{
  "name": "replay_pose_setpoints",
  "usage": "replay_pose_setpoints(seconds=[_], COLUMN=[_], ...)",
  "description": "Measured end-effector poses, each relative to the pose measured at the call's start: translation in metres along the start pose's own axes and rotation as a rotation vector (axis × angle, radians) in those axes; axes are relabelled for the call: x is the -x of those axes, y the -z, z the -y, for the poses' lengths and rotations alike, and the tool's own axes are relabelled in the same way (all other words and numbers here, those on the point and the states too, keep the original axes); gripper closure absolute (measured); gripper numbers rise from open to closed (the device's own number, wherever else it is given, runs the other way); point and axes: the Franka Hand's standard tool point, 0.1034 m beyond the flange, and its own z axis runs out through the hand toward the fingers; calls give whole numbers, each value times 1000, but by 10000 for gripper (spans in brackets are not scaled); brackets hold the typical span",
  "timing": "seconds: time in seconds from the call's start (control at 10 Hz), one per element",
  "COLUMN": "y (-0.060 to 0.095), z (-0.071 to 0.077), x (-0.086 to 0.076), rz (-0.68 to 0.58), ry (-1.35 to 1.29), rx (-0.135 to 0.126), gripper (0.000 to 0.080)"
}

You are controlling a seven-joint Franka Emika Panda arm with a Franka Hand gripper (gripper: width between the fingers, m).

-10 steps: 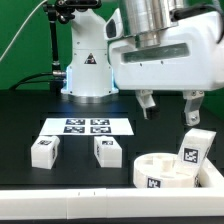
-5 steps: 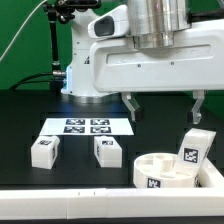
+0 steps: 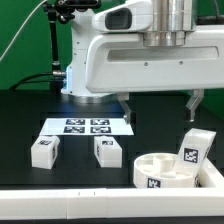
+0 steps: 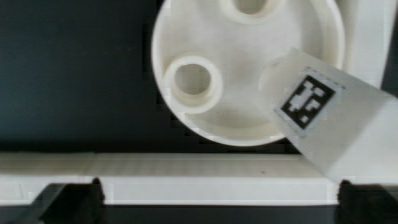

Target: Assemble stool

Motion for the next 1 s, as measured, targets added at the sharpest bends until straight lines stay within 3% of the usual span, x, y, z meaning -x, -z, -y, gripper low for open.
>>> replay_pose_setpoints(seconds=[0.2,0.5,0.6,0.7,0.8,1.0], y=[-11,-12,-15,-23,-34,-47], z=[-17,-19,-32,-47,-59,-69], x=[8,10,14,23,38,50], rz=[-36,-27,-20,-26,-5,16], ry=[51,28,17,-9,-41,-72], rx=[14,13,1,8,5,1], gripper=[151,151,151,151,151,151])
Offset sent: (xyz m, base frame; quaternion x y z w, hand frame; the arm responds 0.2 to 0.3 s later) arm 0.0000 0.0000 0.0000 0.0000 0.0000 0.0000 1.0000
